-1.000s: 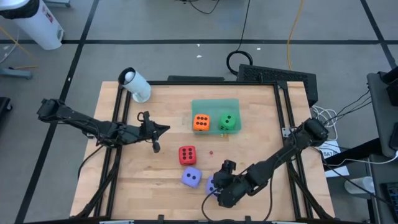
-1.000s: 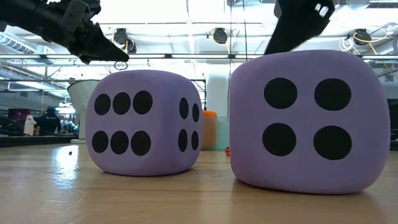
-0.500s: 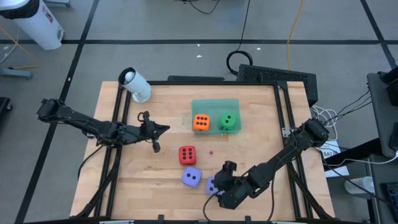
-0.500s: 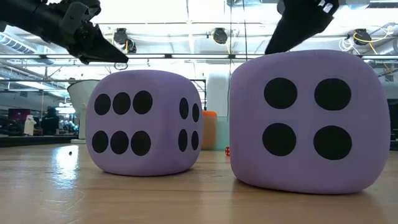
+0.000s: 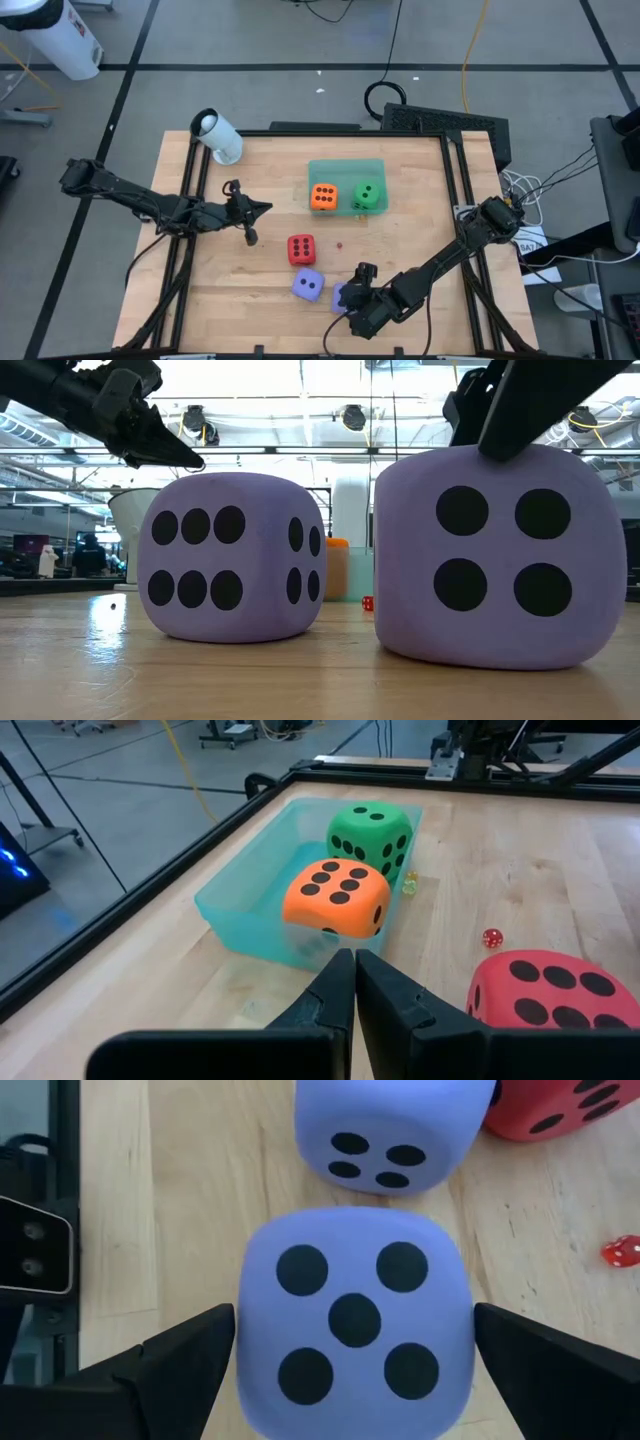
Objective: Pick & Place Dice
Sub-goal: Put the big purple die into the green bin
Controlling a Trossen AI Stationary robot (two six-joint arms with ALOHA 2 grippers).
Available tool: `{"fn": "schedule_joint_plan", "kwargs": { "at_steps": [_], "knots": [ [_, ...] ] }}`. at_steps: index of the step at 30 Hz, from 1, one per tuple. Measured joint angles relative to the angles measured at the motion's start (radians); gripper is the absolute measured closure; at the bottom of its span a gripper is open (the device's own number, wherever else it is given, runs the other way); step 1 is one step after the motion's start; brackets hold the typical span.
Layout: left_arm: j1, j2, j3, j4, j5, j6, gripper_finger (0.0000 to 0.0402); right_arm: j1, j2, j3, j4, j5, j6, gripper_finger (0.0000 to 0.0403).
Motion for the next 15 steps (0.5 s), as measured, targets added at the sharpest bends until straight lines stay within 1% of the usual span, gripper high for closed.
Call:
{"fn": "schedule_joint_plan", "kwargs": {
  "at_steps": [2,6,15],
  "knots": [
    [0.000,0.000,0.000,0.000,0.001,0.000,0.0376,0.000,0.000,0.000,0.002,-0.006,-0.006,0.0007],
    [0.000,0.000,0.000,0.007,0.001,-0.001,0.0376,0.000,0.000,-0.005,0.006,-0.051,-0.045,0.0007],
    [0.000,0.000,0.000,0.009,0.002,-0.015,0.0376,-0.005,0.000,-0.066,0.071,-0.054,-0.074,0.0007]
  ]
}}
